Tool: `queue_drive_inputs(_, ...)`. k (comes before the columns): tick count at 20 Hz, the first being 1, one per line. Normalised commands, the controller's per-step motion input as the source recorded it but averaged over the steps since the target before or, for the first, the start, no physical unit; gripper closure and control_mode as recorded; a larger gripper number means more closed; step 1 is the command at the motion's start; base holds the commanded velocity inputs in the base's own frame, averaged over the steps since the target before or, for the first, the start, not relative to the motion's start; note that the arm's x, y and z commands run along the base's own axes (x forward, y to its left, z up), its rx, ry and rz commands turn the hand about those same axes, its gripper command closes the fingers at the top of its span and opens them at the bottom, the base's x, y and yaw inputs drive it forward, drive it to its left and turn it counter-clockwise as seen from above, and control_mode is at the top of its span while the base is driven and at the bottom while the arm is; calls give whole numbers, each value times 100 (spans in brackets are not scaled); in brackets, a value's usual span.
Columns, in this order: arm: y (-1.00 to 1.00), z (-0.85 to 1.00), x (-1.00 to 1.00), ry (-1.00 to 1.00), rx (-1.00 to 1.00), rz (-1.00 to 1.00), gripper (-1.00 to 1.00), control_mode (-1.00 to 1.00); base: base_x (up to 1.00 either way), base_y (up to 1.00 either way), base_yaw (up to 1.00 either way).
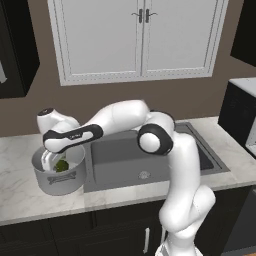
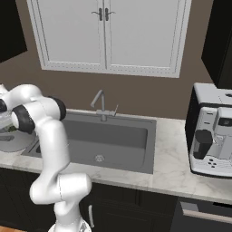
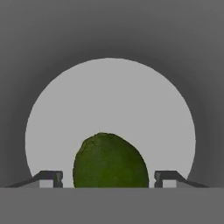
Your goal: Dump the lime from the pot into the sink. Then turn on the water and wash the lime. Then turn off the water and put the lime back in the pot.
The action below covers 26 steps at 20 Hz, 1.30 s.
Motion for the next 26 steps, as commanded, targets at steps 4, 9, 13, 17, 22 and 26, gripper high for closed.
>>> queue_drive_inputs(4, -14, 17, -25, 0, 0, 0, -100, -100, 0, 0, 0)
queue_drive_inputs(9, -18, 46, -33, -2, 0, 0, -100, -100, 0, 0, 0)
queue_drive_inputs(13, -29, 85, -33, -5, 0, 0, -100, -100, 0, 0, 0)
queue_drive_inputs(17, -38, 67, -10, -1, 0, 0, -100, -100, 0, 0, 0)
queue_drive_inputs(22, -50, 50, -6, 0, 0, 0, -100, -100, 0, 0, 0)
queue_drive_inputs(26, -58, 40, -17, 0, 0, 0, -100, -100, 0, 0, 0)
